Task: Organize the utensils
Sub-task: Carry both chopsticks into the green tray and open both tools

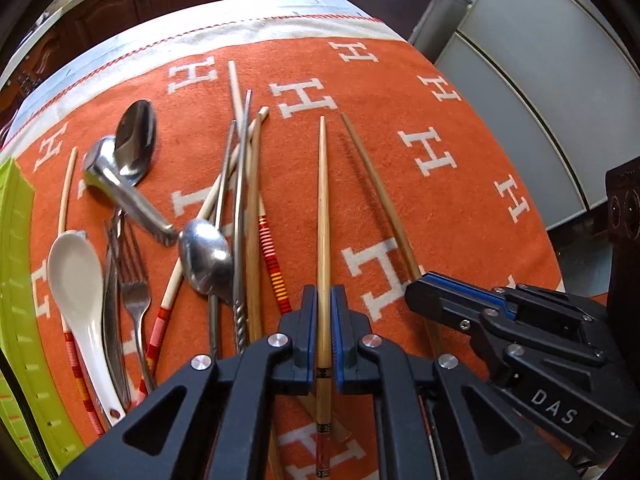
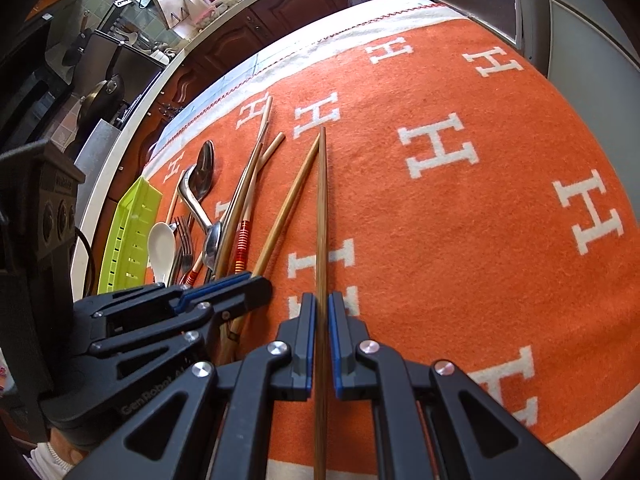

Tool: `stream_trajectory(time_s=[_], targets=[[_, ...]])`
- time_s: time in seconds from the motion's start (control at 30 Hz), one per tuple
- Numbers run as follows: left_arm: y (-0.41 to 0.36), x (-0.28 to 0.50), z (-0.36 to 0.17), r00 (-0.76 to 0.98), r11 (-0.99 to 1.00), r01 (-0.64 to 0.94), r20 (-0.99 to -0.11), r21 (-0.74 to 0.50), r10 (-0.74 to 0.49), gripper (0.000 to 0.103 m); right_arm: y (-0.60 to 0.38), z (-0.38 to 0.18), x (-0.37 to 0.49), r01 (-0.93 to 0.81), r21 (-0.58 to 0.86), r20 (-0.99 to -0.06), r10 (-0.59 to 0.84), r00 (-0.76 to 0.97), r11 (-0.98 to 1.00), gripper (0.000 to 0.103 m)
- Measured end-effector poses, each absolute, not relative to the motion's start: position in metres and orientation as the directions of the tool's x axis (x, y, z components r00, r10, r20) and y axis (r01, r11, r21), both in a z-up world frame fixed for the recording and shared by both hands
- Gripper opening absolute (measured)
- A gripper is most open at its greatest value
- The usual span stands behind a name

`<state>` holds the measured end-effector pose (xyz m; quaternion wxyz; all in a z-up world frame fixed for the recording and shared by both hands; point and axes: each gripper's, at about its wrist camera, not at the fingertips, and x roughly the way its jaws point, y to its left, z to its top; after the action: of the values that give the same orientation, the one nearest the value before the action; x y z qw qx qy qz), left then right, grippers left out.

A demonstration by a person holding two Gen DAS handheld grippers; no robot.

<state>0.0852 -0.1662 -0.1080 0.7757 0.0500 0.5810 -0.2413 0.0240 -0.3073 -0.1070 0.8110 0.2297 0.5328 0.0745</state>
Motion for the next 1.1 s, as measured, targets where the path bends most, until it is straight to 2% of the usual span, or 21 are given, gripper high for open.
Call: stream_trajectory(time_s=[0.3, 0.43, 0.53, 0.6, 0.73, 0.87, 1.1], targets=[[-0.112, 0.066, -0.048, 0.335, 0.904, 0.362, -0.873, -0.228, -0.354, 0.004, -0.29, -0.08, 0.019, 0.079, 0.482, -0.807, 0.407, 0.428, 0.872, 0.006], [-0.057, 0.058, -0.016, 0.459, 0.949, 0.277, -0.847, -0.15, -0.268, 0.004, -0.265, -0.06, 0.024, 0.002, 0.495, -0.789, 0.448, 0.42, 0.869, 0.006], [-0.011, 0.059, -0.005, 0.534, 0.983, 0.173, -0.833, -0.061, -0.146, 0.004, -0.232, -0.045, 0.033, -0.074, 0.505, -0.778, 0.491, 0.392, 0.86, 0.006], [0.021, 0.062, -0.005, 0.544, 0.994, 0.099, -0.834, -0.048, -0.095, 0.004, -0.207, -0.037, 0.041, -0.115, 0.525, -0.766, 0.527, 0.368, 0.844, 0.006], [0.071, 0.066, -0.014, 0.533, 0.997, 0.013, -0.843, -0.077, -0.072, 0.004, -0.156, -0.024, 0.06, -0.174, 0.551, -0.743, 0.575, 0.342, 0.816, 0.006], [0.09, 0.066, -0.033, 0.503, 0.994, -0.001, -0.86, -0.105, -0.09, 0.005, -0.102, -0.024, 0.08, -0.218, 0.557, -0.731, 0.598, 0.33, 0.801, 0.006], [0.106, 0.066, -0.062, 0.466, 0.988, -0.017, -0.876, -0.151, -0.126, 0.005, -0.057, -0.057, 0.106, -0.17, 0.549, -0.769, 0.575, 0.279, 0.818, 0.007]])
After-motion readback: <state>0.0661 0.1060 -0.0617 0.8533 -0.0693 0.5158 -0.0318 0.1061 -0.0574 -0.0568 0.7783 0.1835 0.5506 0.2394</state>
